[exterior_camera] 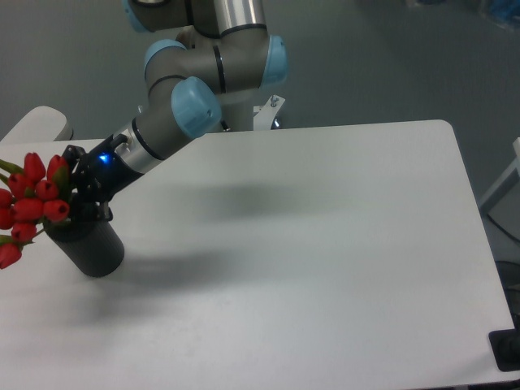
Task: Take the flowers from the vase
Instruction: 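Close the gripper on the tulip stems, then lift the gripped tulips up out of the black vase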
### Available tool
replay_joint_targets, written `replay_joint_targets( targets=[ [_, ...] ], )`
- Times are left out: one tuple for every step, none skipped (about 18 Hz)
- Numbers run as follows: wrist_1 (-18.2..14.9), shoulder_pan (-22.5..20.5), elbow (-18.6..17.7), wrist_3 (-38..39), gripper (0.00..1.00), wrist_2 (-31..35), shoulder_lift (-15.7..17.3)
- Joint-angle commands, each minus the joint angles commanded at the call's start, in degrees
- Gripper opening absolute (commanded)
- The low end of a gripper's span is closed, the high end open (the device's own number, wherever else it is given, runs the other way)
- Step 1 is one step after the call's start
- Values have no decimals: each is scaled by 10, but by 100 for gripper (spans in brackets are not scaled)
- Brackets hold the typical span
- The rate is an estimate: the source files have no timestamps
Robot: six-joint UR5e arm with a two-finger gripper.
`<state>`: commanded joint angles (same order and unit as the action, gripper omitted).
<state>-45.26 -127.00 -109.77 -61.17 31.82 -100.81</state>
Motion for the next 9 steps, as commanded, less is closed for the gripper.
replay_joint_targets(
  targets=[
    [0, -1, 1, 0, 33, -1, 1],
    [0, -3, 1, 3, 33, -3, 2],
    [0, -4, 0, 8, 33, -5, 4],
    [0, -7, 1, 22, 33, -7, 18],
    [0, -11, 10, 43, 32, -16, 37],
    [0, -12, 14, 54, 32, -19, 40],
    [0, -16, 20, 61, 32, -24, 41],
    [0, -18, 24, 64, 32, -28, 42],
    [0, -19, 27, 69, 32, -33, 44]
  ],
)
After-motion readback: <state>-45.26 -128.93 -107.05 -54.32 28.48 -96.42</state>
